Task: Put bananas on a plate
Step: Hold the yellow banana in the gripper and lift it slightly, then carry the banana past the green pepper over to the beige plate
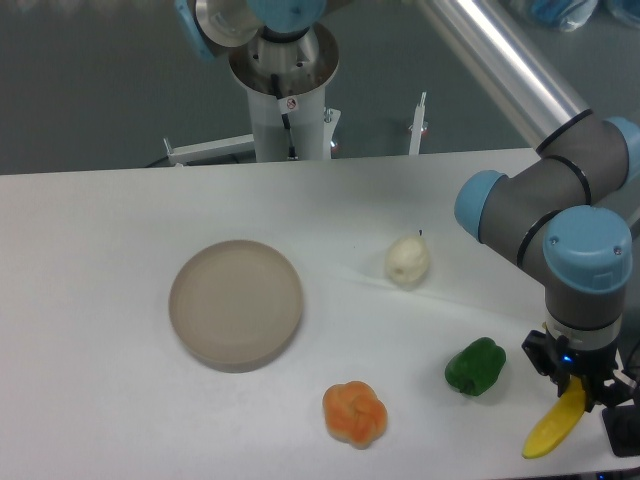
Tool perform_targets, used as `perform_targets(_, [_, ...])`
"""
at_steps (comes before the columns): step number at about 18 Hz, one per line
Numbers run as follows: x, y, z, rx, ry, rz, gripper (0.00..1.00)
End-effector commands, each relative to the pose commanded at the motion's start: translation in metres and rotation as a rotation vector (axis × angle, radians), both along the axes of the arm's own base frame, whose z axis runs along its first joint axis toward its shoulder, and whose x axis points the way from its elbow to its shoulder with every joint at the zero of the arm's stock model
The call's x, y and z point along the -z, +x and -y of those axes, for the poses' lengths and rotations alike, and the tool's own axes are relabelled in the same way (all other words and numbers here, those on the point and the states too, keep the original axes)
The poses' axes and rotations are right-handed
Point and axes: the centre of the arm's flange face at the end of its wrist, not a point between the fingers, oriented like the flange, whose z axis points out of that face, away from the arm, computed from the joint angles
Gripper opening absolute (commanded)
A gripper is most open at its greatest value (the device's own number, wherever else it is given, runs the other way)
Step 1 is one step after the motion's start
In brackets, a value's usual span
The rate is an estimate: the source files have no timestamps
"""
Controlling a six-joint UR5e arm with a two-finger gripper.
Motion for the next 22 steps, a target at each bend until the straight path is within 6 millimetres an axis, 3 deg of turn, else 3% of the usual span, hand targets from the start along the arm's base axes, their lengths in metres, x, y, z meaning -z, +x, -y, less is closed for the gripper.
perform_targets(8, [-0.006, 0.004, 0.002, -0.019, 0.009, 0.005, 0.2])
perform_targets(13, [-0.02, 0.027, 0.011, -0.043, 0.01, 0.023, 0.2])
perform_targets(18, [-0.032, 0.073, 0.012, -0.026, 0.027, 0.065, 0.2])
perform_targets(22, [-0.04, 0.125, -0.006, -0.096, 0.053, 0.108, 0.2])
